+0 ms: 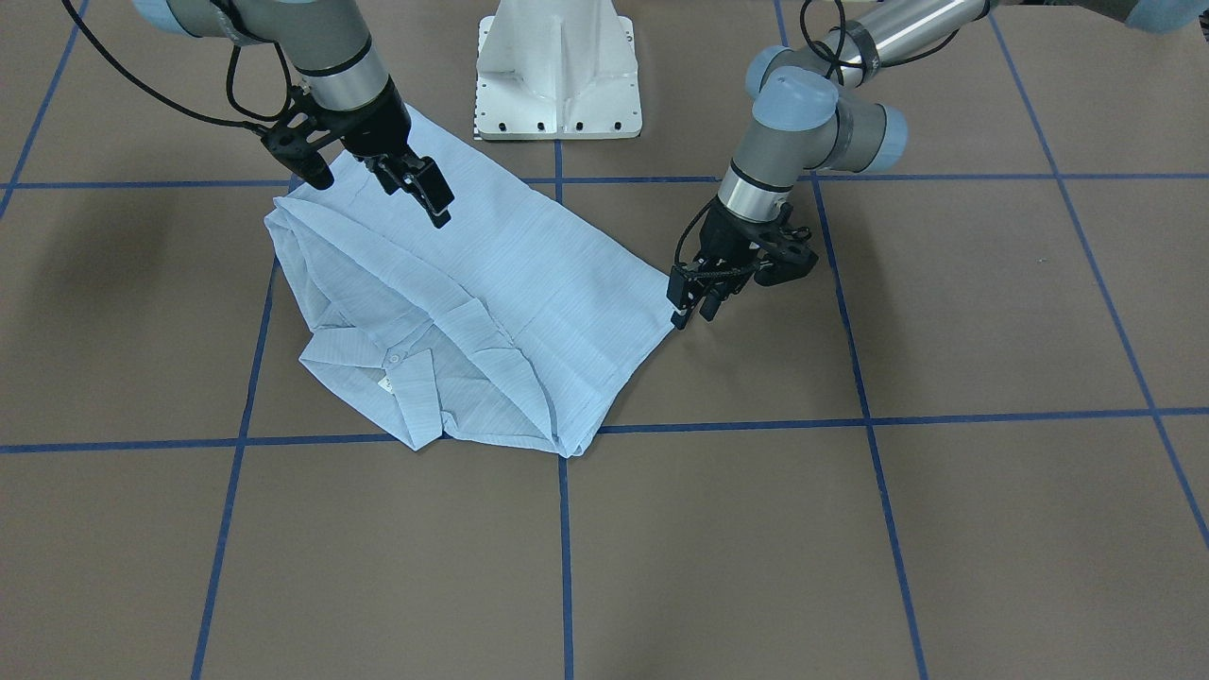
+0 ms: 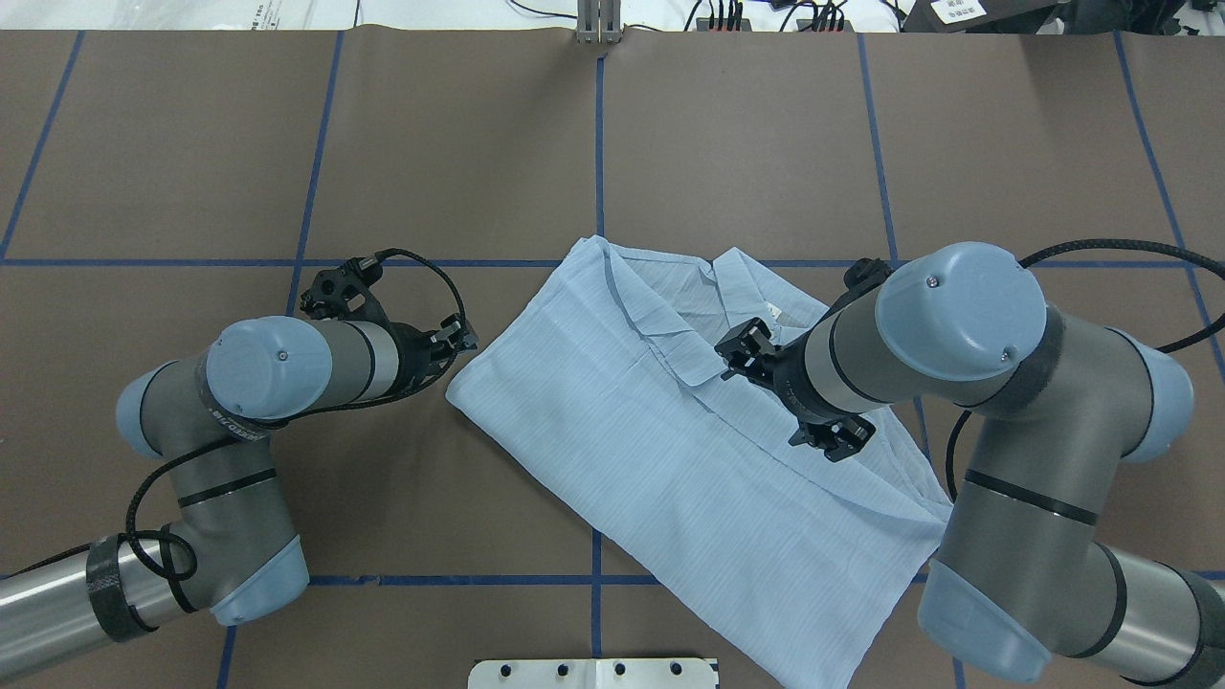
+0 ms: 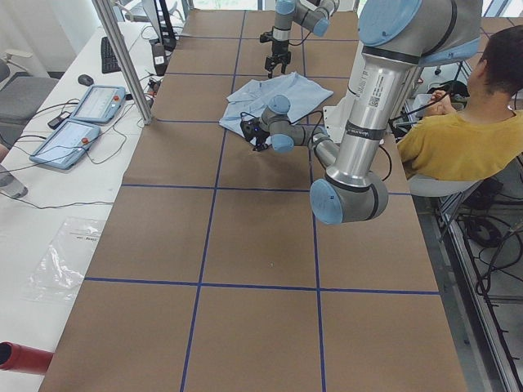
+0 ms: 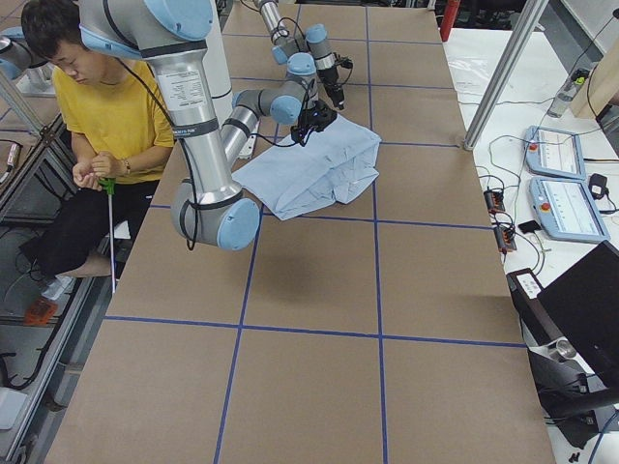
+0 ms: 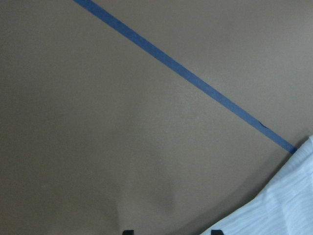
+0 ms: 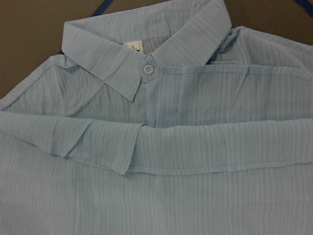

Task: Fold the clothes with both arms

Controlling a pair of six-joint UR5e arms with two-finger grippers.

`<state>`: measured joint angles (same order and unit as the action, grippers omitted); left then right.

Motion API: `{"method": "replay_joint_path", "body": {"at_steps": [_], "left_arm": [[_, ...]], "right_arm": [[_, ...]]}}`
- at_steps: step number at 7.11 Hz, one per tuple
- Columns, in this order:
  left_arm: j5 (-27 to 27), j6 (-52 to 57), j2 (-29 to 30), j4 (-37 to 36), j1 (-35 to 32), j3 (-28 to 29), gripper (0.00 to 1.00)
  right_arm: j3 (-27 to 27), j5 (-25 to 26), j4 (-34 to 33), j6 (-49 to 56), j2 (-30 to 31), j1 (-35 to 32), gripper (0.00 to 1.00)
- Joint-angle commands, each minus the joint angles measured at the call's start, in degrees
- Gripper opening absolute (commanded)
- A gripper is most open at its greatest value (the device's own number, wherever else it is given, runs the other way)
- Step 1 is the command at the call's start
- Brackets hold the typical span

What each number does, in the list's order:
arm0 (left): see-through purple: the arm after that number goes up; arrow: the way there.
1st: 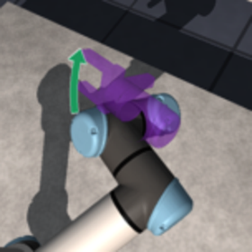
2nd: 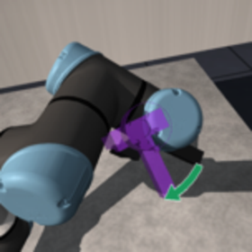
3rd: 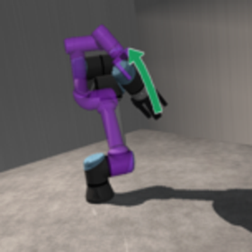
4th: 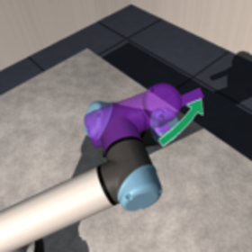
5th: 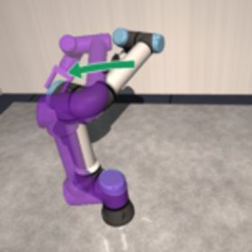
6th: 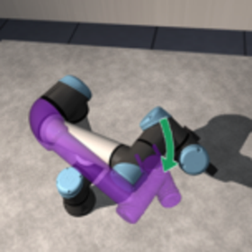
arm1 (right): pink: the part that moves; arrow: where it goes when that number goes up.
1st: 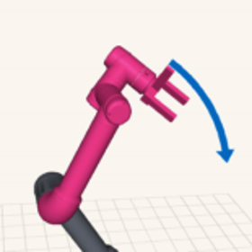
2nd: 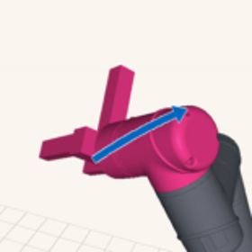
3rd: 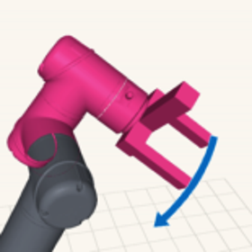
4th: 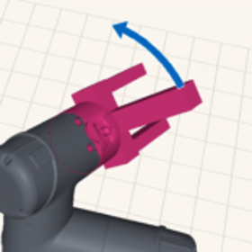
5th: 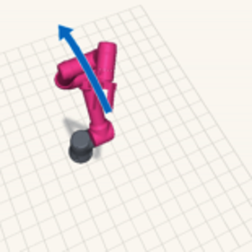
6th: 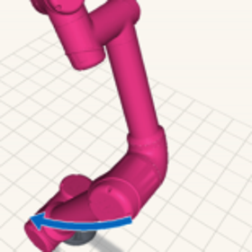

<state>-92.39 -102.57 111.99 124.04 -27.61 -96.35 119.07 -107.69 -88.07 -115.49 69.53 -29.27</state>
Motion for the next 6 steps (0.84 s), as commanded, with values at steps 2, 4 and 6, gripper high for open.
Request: {"method": "replay_joint_path", "body": {"at_steps": [2, 4, 6], "left_arm": [[0.01, -0.09, -0.1, -2.13, 0.36, -0.95, 0.53], [0.01, -0.79, -0.02, -2.22, 0.54, -1.12, 0.58], [-0.07, -0.96, -0.02, -4.31, 1.06, -1.21, 0.62]], "right_arm": [[-0.76, 1.87, 0.09, 0.0, -0.1, 0.0, 1.0], [-0.86, 1.96, 0.09, 0.0, -0.1, 0.0, 1.0], [-1.12, 1.96, 0.09, 0.09, -0.01, 0.0, 1.0]]}}
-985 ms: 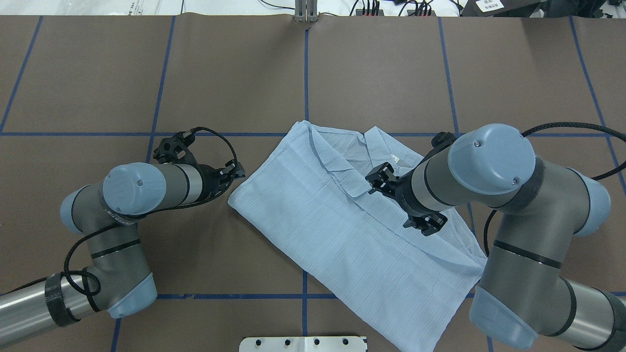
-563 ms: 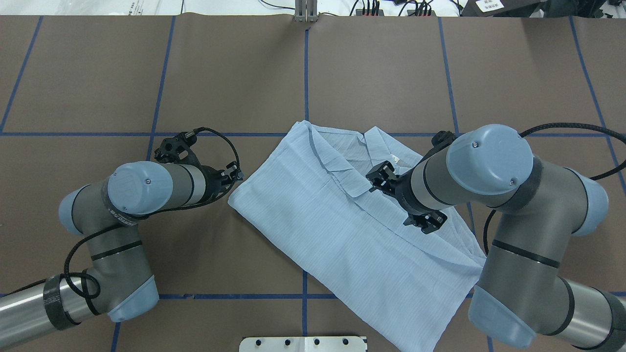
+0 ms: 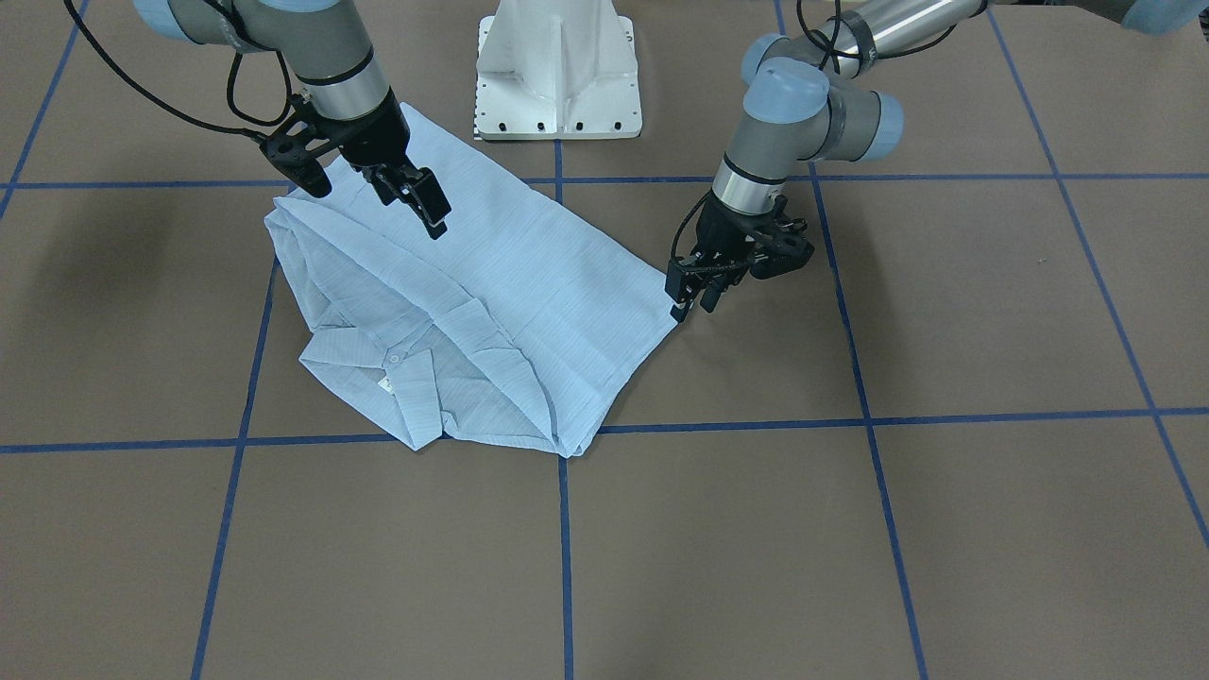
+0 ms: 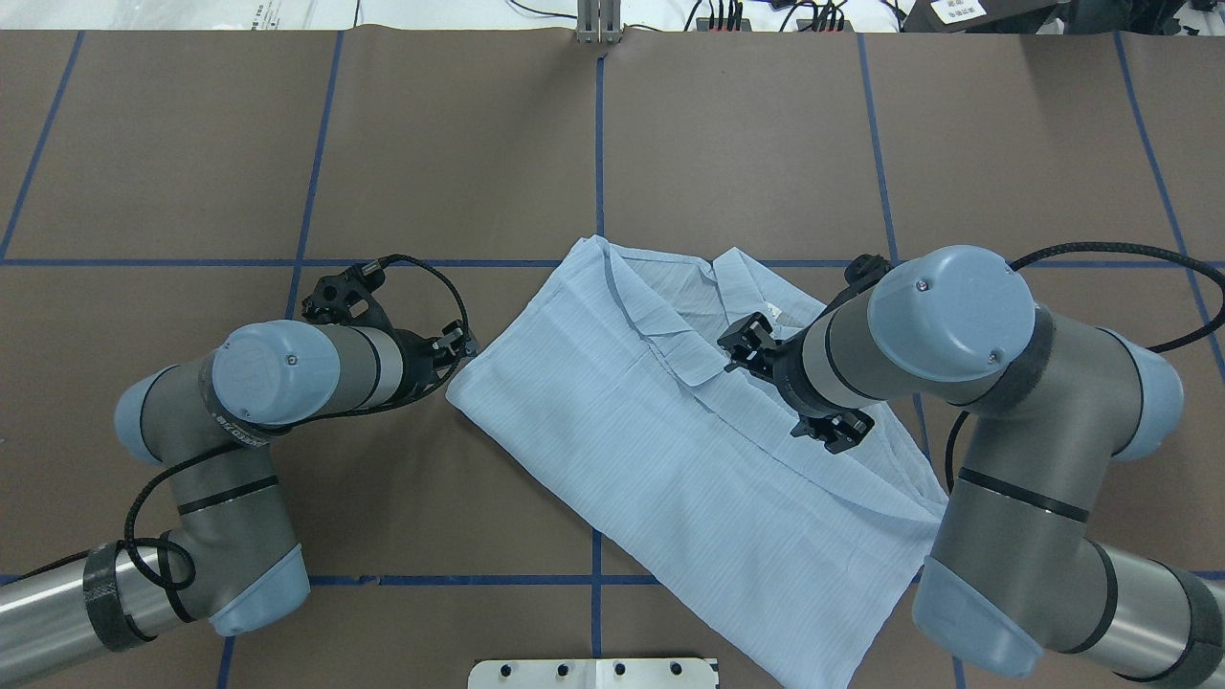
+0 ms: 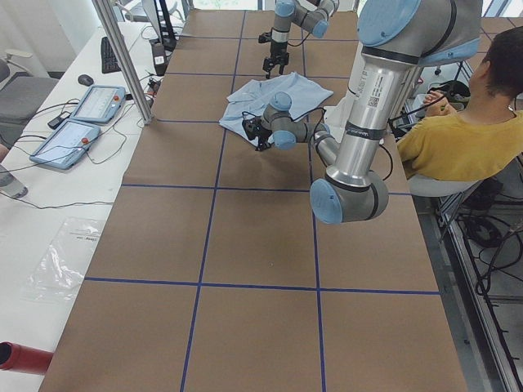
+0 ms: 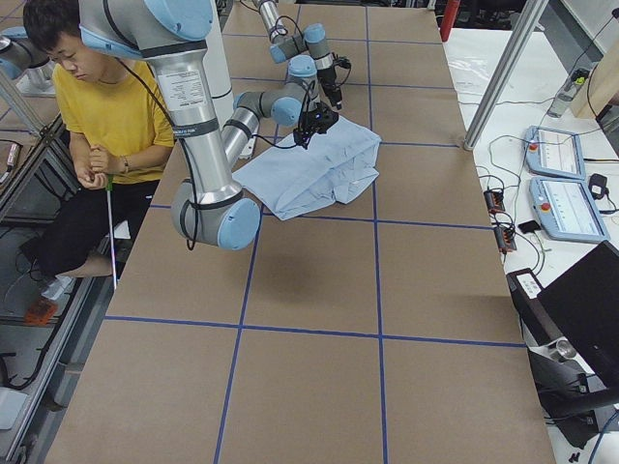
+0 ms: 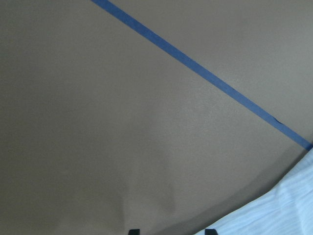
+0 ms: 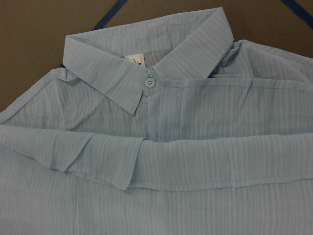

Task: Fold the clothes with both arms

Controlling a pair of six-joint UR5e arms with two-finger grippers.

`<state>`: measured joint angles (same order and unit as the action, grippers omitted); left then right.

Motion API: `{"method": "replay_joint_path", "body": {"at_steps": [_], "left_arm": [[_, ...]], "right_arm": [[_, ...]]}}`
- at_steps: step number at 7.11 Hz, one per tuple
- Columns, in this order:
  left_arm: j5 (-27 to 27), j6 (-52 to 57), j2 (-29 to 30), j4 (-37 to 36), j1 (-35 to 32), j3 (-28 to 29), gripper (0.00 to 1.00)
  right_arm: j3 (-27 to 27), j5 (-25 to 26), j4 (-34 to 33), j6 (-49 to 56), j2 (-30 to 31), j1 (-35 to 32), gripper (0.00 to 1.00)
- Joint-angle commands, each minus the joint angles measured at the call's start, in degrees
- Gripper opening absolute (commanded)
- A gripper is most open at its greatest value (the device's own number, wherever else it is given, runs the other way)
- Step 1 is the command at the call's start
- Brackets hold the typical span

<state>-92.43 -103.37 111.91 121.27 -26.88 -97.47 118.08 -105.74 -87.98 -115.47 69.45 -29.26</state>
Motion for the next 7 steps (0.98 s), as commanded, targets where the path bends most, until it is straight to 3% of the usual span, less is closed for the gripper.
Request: {"method": "replay_joint_path", "body": {"at_steps": [1, 3, 5, 7], "left_arm": [[-0.03, -1.38, -0.11, -2.09, 0.68, -0.43, 0.62], [0.06, -2.27, -0.2, -2.27, 1.48, -0.61, 0.61], [0.06, -3.85, -0.2, -2.27, 2.36, -0.61, 0.51], [0.06, -3.94, -0.2, -2.27, 2.45, -1.14, 0.0]], "right_arm": [[-0.13, 0.1, 0.0, 0.07, 0.07, -0.01, 1.0], [-0.13, 0.1, 0.0, 0.07, 0.07, -0.01, 1.0], [-0.22, 0.79, 0.0, 0.07, 0.07, -0.01, 1.0], [-0.13, 1.24, 0.0, -0.11, -0.01, -0.01, 1.0]]}}
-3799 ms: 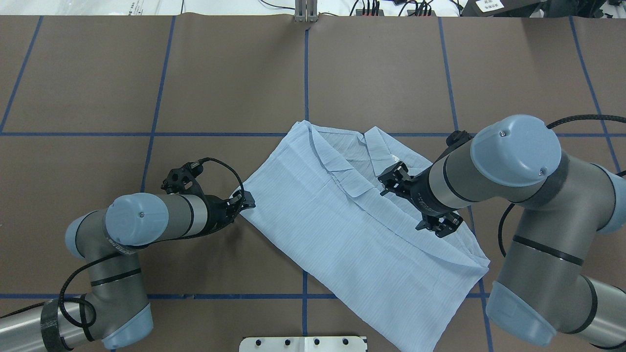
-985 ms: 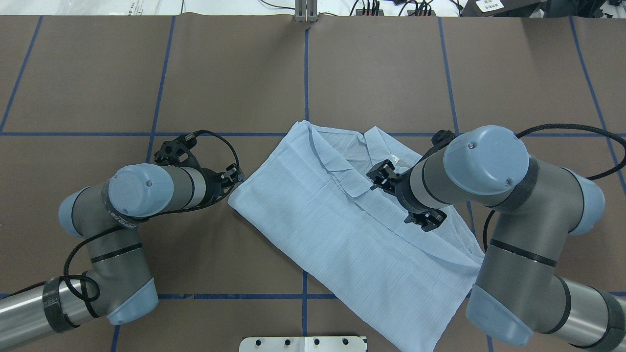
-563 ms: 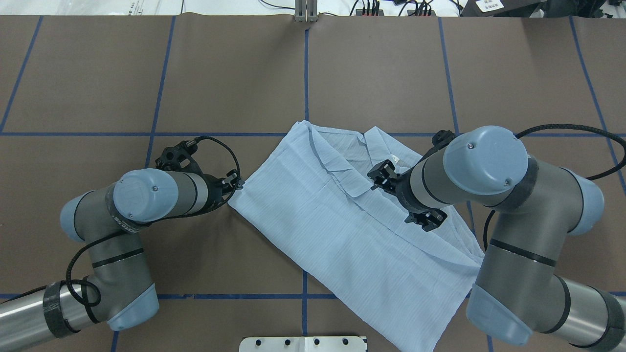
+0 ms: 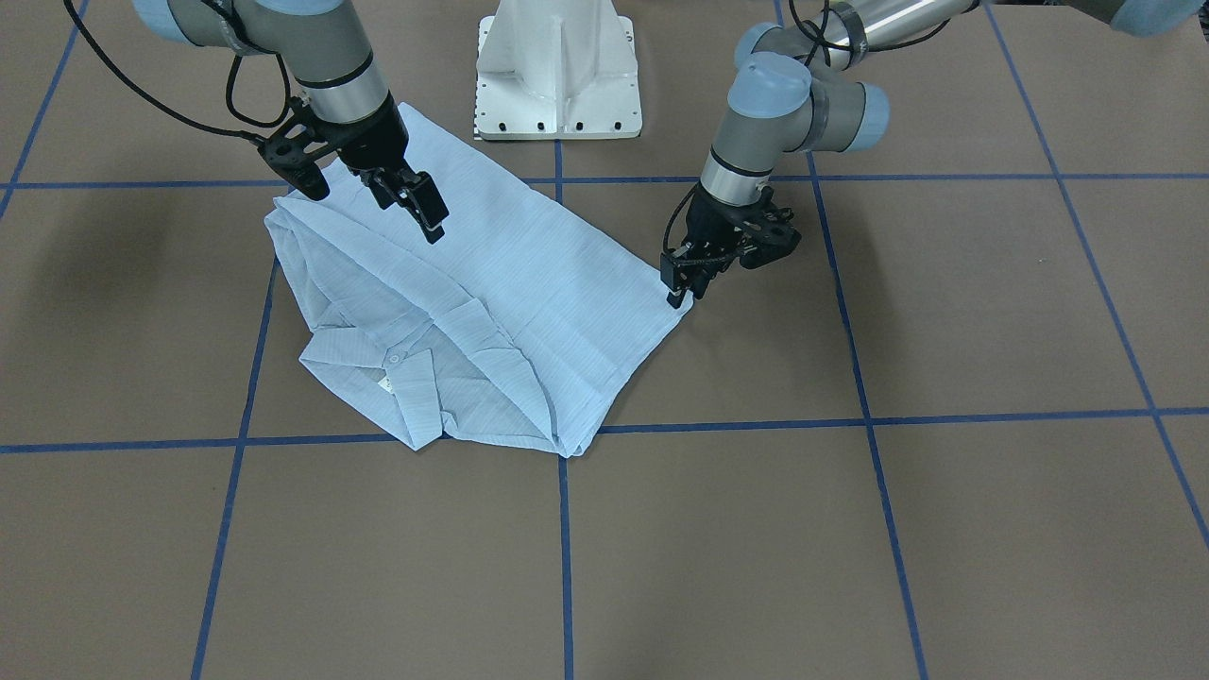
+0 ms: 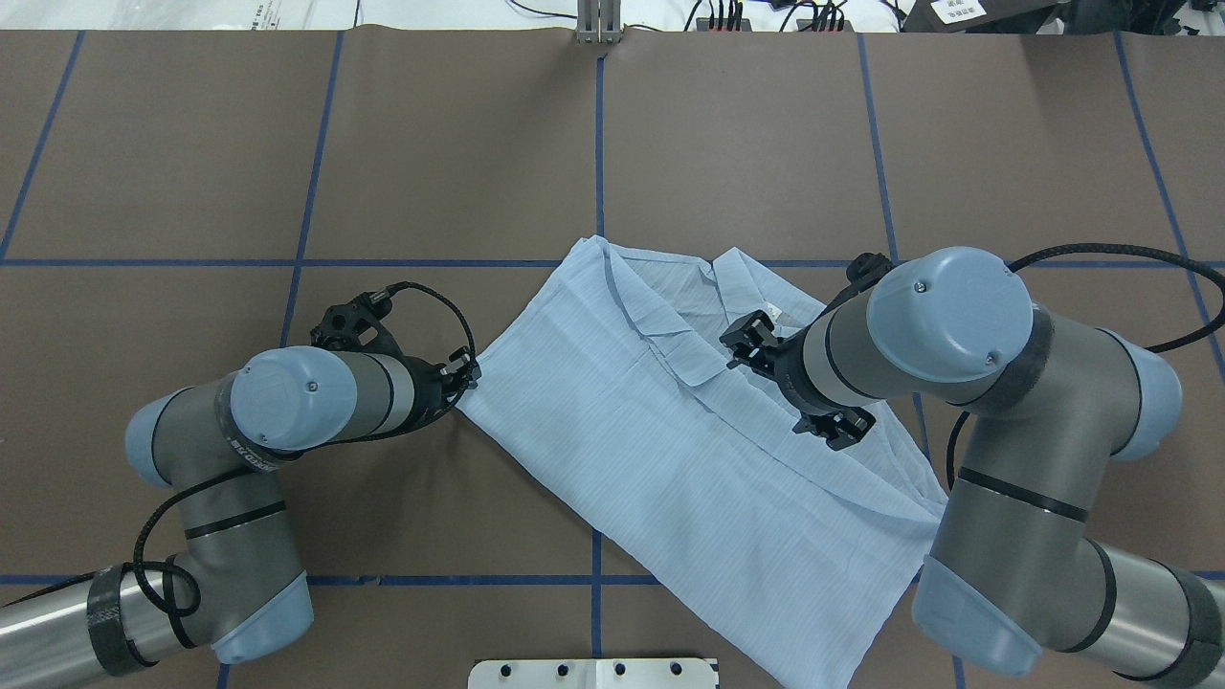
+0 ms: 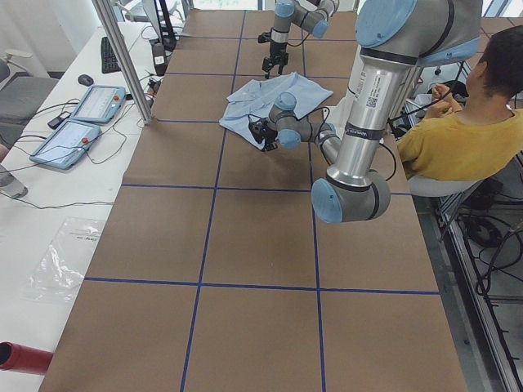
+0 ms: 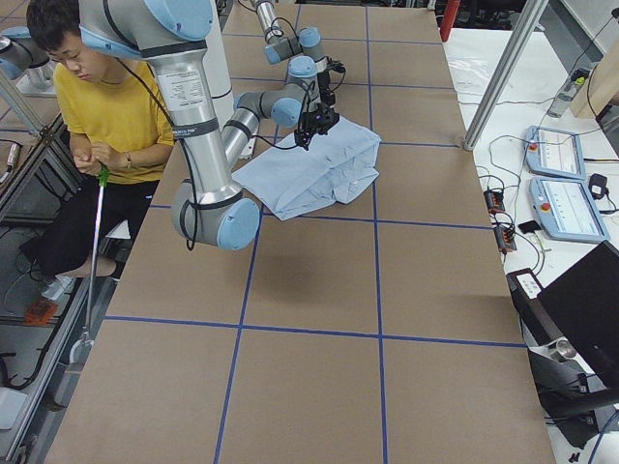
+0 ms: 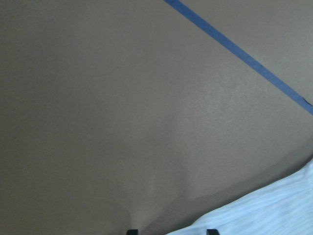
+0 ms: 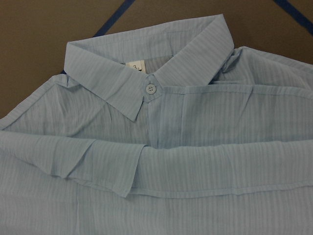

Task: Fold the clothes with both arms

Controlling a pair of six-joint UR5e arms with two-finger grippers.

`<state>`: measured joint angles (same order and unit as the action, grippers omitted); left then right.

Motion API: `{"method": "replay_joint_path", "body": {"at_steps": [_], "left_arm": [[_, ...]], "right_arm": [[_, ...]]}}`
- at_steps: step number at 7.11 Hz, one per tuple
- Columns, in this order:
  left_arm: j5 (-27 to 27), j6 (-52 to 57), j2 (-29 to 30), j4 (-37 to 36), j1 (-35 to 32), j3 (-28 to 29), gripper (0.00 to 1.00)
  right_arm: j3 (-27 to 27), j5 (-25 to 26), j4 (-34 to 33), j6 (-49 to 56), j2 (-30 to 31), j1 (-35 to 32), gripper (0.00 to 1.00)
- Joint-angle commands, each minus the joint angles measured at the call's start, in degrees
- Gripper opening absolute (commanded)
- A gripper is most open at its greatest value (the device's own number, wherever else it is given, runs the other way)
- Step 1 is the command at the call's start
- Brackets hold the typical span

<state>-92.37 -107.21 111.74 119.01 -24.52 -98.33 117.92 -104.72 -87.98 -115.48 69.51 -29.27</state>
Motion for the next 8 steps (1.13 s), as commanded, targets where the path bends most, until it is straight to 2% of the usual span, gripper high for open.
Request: {"method": "replay_joint_path", "body": {"at_steps": [1, 4, 5, 6, 8], "left_arm": [[0.0, -0.11, -0.03, 0.0, 0.08, -0.28, 0.0], [0.79, 0.85, 0.59, -0.97, -1.31, 0.94, 0.0], [1.66, 5.56, 1.72, -0.19, -5.85, 1.91, 0.0], [1.58, 8.82, 5.03, 0.87, -10.59, 5.57, 0.0], [0.97, 13.75, 17.92, 13.73, -16.68, 27.73, 0.0]], "right_arm": [[0.03, 0.13, 0.0, -0.19, -0.07, 0.0, 1.0], [-0.15, 0.22, 0.09, 0.16, 0.01, 0.09, 1.0], [-1.37, 0.22, 0.09, 0.51, -0.07, 0.26, 1.0], [-1.64, 0.22, 1.31, 0.86, 0.1, 0.26, 1.0], [-1.91, 1.7, 2.02, 1.92, 0.19, 0.18, 1.0]]}}
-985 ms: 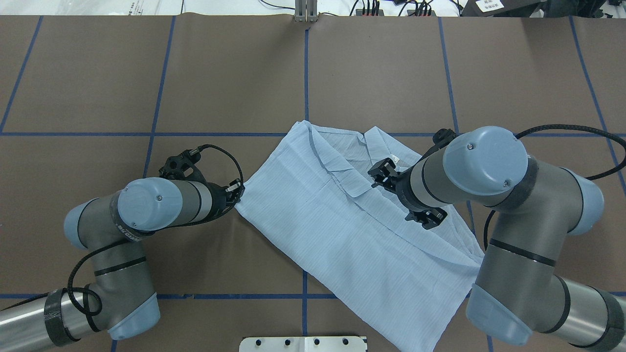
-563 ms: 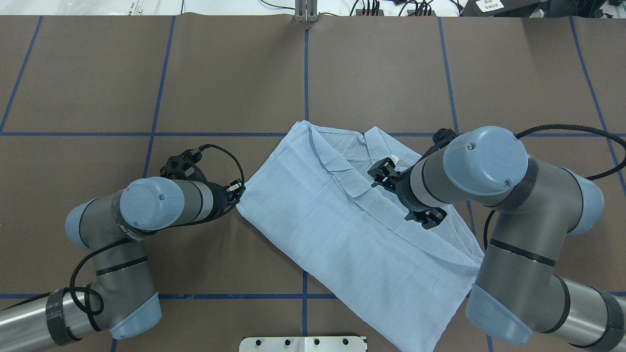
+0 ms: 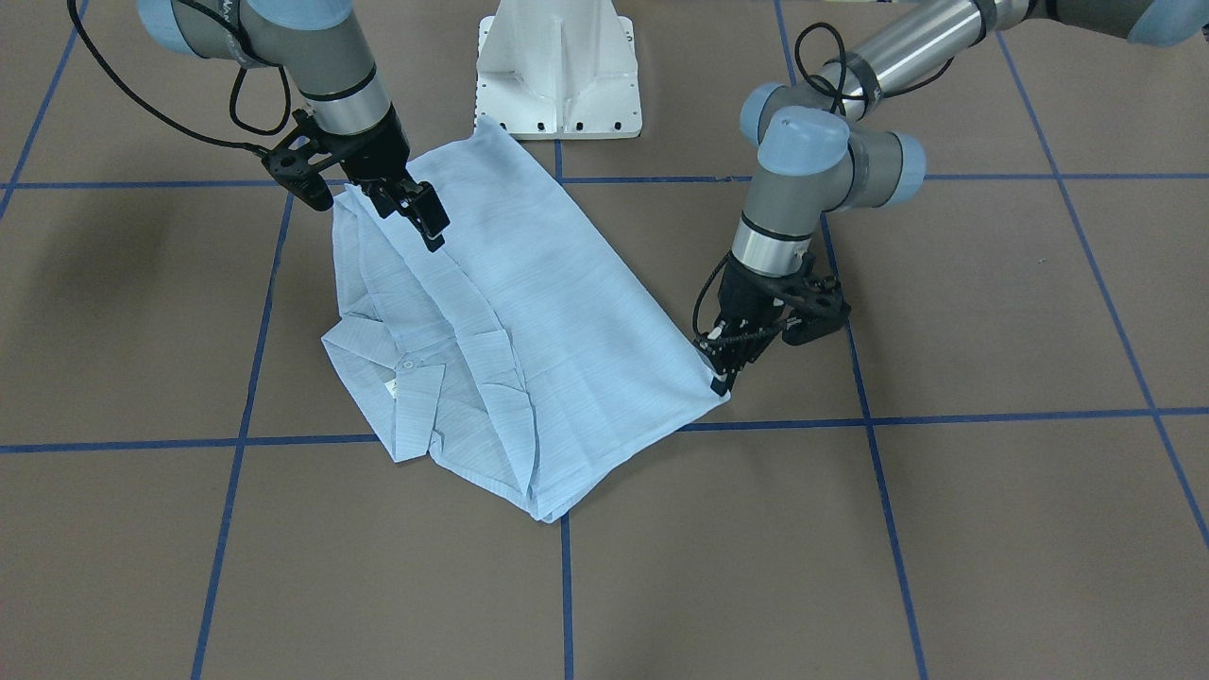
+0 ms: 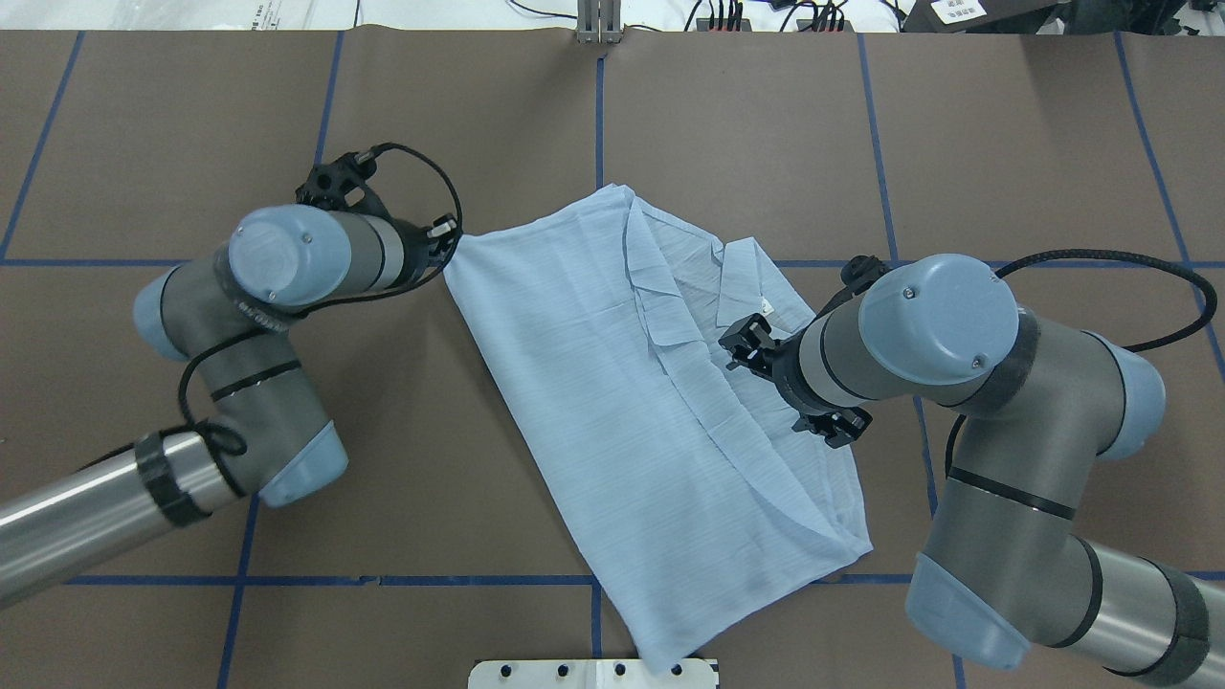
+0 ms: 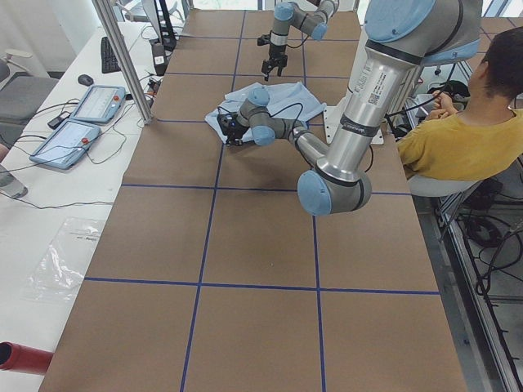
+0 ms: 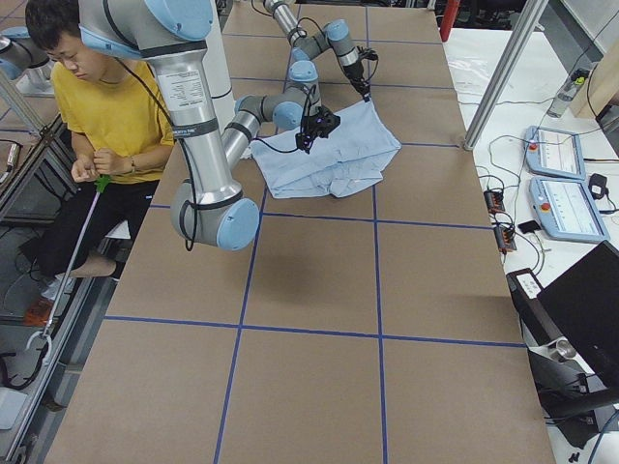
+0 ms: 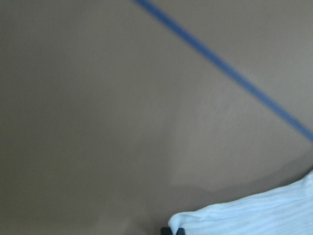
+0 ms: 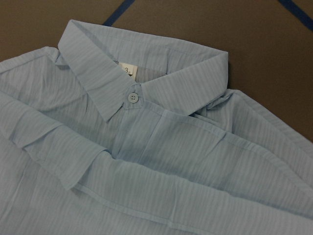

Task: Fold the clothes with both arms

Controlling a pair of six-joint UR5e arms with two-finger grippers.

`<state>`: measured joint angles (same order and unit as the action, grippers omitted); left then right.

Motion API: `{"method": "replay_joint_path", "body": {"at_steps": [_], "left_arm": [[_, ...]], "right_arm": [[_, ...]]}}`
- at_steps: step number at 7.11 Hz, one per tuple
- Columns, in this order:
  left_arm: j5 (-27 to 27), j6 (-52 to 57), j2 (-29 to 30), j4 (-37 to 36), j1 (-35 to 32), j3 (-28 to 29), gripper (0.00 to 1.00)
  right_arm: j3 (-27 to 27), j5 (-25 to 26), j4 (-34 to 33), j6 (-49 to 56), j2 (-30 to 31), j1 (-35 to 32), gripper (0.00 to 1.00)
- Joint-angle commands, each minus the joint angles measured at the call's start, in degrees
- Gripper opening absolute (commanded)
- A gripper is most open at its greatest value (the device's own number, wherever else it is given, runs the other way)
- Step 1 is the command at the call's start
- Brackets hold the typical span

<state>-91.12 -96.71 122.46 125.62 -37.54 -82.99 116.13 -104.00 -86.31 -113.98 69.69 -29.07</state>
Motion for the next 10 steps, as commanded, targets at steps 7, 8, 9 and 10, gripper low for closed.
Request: {"method": "replay_joint_path", "body": {"at_steps": [7, 8, 9, 10], "left_arm": [[-18.35, 15.66, 13.27, 12.02, -8.43, 22.2, 0.95], [-19.26, 20.72, 8.37, 11.84, -8.69, 16.16, 0.95], [-19.27, 22.68, 6.32, 11.58, -9.56, 12.27, 0.95], [-19.44, 23.92, 1.69, 10.01, -9.92, 6.49, 0.95]], "right_arm": [[-2.74, 7.4, 3.95, 3.91, -3.25, 2.79, 1.0], [-2.66, 7.06, 3.61, 8.99, -2.98, 2.09, 1.0], [-3.18, 6.88, 3.26, 12.52, -2.28, 2.52, 1.0], [-2.75, 6.62, 3.17, 22.13, -1.84, 2.61, 1.0]]}}
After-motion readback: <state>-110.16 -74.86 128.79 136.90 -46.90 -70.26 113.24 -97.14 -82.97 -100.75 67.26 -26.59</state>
